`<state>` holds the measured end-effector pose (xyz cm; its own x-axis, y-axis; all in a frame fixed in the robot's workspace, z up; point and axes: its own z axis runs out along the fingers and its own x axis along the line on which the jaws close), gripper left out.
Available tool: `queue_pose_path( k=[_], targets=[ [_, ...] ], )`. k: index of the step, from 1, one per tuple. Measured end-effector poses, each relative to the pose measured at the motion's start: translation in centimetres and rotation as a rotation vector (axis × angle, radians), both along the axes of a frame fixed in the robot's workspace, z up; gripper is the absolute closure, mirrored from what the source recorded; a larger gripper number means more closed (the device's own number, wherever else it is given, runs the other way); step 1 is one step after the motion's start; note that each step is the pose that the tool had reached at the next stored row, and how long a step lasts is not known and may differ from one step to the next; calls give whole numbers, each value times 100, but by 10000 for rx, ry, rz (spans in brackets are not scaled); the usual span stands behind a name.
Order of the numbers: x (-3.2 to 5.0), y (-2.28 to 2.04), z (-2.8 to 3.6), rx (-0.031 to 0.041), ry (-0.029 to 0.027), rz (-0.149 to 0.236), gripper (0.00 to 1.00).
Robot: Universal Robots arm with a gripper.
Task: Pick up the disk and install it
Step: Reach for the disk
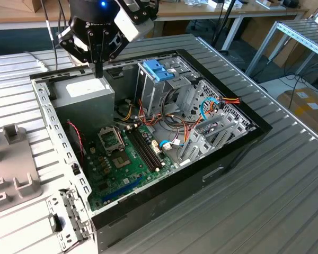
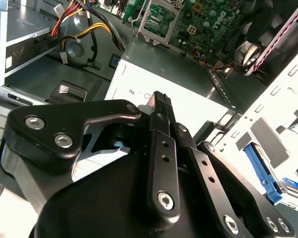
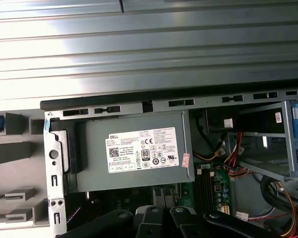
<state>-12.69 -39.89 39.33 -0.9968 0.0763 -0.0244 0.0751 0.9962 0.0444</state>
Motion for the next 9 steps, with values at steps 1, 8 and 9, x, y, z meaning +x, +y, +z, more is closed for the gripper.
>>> queue_pose_path(
  k=[1,8,9],
  targets=[
    [-7,0,0,0,-1,0,89],
    [-36,0,0,0,0,1,89],
    [-40,0,0,0,-1,0,89]
  ],
)
